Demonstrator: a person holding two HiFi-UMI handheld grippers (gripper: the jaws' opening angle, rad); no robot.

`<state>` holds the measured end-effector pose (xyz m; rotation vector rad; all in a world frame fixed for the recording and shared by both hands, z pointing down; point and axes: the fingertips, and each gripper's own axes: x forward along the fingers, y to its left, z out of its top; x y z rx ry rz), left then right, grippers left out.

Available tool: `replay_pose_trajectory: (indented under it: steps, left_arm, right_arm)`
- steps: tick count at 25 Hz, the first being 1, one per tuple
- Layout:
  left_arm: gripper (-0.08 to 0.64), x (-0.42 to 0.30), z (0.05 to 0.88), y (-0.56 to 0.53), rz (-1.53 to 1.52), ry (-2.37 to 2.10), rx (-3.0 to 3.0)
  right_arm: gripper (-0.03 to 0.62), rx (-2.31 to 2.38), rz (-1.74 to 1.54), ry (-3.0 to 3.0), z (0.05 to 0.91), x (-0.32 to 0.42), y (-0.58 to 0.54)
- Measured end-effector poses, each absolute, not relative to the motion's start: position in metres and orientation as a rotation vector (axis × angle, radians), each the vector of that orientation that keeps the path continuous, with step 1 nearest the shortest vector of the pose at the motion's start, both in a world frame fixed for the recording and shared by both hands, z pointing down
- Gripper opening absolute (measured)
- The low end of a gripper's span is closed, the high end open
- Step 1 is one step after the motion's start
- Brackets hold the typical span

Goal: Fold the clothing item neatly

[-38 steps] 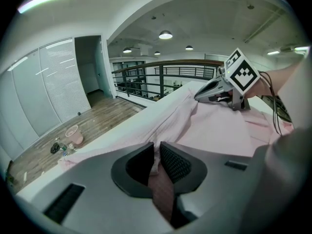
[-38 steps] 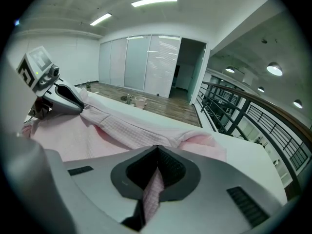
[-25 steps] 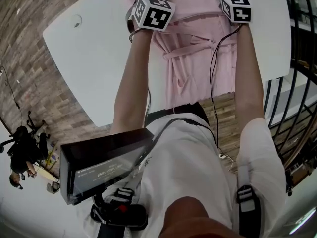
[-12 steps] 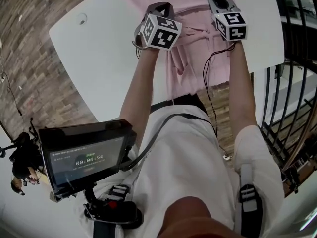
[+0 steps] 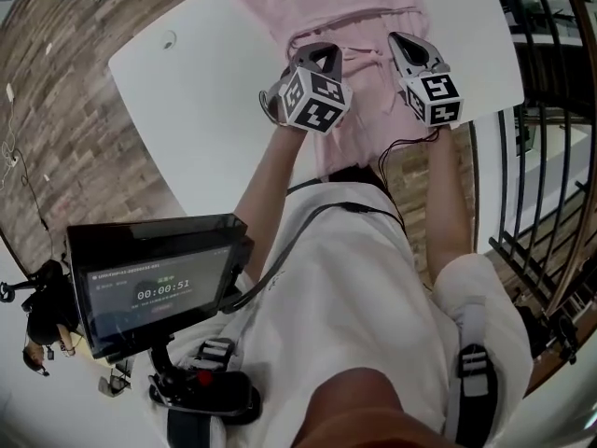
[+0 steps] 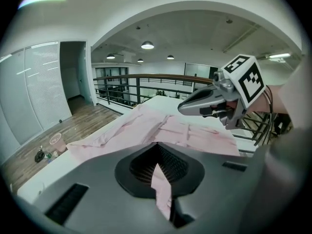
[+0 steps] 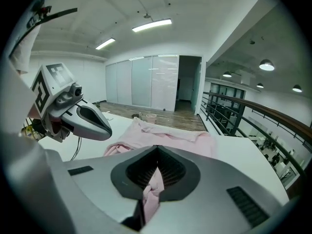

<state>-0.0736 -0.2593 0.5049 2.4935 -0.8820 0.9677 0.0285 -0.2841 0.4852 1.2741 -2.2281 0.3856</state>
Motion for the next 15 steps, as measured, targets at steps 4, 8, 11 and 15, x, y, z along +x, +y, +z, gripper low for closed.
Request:
replay_pose_trajectory:
  steps: [4, 8, 11, 15]
  left_arm:
    - [0.003, -0.038, 0.5, -0.21, 1.008, -0.844, 2.514]
    - [0.003, 0.005, 0.485, -0.151, 1.052, -0.862, 2.522]
    - [0.003, 0.027, 0.483, -0.12, 1.074, -0.888, 2.519]
    - [0.003, 0.01, 0.499, -0.112, 1.096, -0.948, 2.464]
  right_arm:
    - [0.003, 1.307, 0.388, -2.242, 0.475, 0.059, -0.228]
    - [0.003, 1.298, 0.371, -2.273, 0.455, 0.101, -0.166]
    - [0.005, 1.26, 0.368, -2.301, 0.45, 0.12, -0.134]
    - [0.005, 1.182, 0.382, -2.337, 0.46, 0.108, -0.13]
